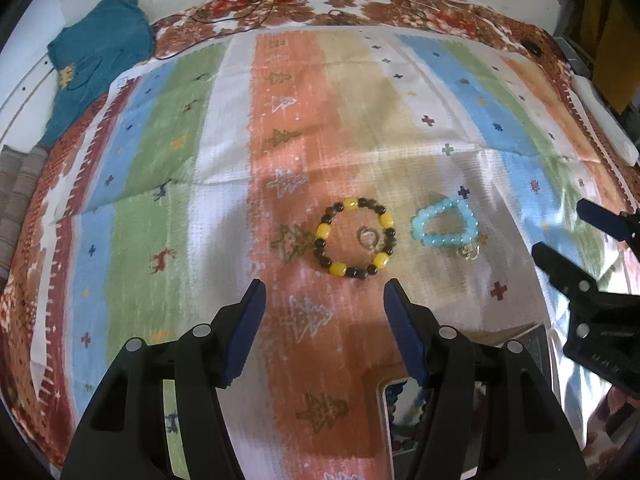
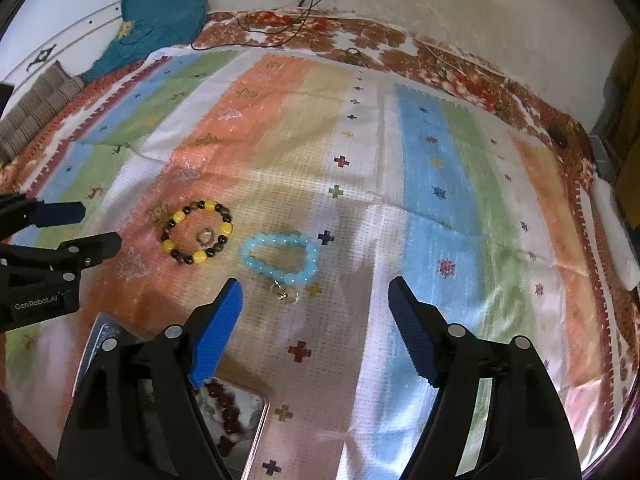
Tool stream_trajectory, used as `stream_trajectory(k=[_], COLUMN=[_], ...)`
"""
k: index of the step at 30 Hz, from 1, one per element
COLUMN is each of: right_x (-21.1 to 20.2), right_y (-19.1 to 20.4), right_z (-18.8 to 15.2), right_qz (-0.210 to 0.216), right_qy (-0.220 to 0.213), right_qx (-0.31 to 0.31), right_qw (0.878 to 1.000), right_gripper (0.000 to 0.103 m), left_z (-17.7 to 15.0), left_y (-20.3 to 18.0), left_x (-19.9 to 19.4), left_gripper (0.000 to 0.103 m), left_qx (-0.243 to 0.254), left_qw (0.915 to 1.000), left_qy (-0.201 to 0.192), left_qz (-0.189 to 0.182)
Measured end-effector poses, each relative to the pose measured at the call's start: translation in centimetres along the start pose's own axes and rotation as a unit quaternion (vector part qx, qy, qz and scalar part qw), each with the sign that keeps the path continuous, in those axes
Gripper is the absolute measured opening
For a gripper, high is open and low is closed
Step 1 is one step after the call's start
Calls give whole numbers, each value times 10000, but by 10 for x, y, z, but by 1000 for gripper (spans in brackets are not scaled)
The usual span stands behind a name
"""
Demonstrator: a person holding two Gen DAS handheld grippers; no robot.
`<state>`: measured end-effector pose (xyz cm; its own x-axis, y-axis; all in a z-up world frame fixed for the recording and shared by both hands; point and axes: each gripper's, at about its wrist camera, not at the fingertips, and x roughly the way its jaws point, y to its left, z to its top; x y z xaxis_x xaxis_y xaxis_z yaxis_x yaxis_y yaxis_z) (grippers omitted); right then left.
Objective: Organize jewelry
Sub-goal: 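Move both open tools to the yellow-black and light-blue bead bracelets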
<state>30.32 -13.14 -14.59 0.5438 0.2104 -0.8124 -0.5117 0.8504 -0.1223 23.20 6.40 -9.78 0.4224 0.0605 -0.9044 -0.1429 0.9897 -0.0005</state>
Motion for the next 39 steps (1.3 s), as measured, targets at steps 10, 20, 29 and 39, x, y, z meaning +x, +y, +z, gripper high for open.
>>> stream_trajectory(k=[10, 20, 29, 39], right_x=[32, 59, 78, 102], right_y=[-7, -6, -4, -7], right_z=[9, 15, 20, 25], right_qz=[66, 68, 108, -34], right_qy=[210, 378, 555, 732], right_qx=[192, 96, 104, 227], right_qw=[9996, 9992, 9983, 9970], right_gripper=[76, 76, 76, 76], left_z=[13, 17, 21, 25], left_y=[5, 10, 13, 13], left_x=[24, 50, 69, 89], left_gripper=[62, 62, 62, 59], left_qx=[-116, -13, -5, 38], left_qw=[9998, 9992, 9985, 9978], left_qy=[157, 403, 540, 655], left_qz=[-23, -9, -12, -50])
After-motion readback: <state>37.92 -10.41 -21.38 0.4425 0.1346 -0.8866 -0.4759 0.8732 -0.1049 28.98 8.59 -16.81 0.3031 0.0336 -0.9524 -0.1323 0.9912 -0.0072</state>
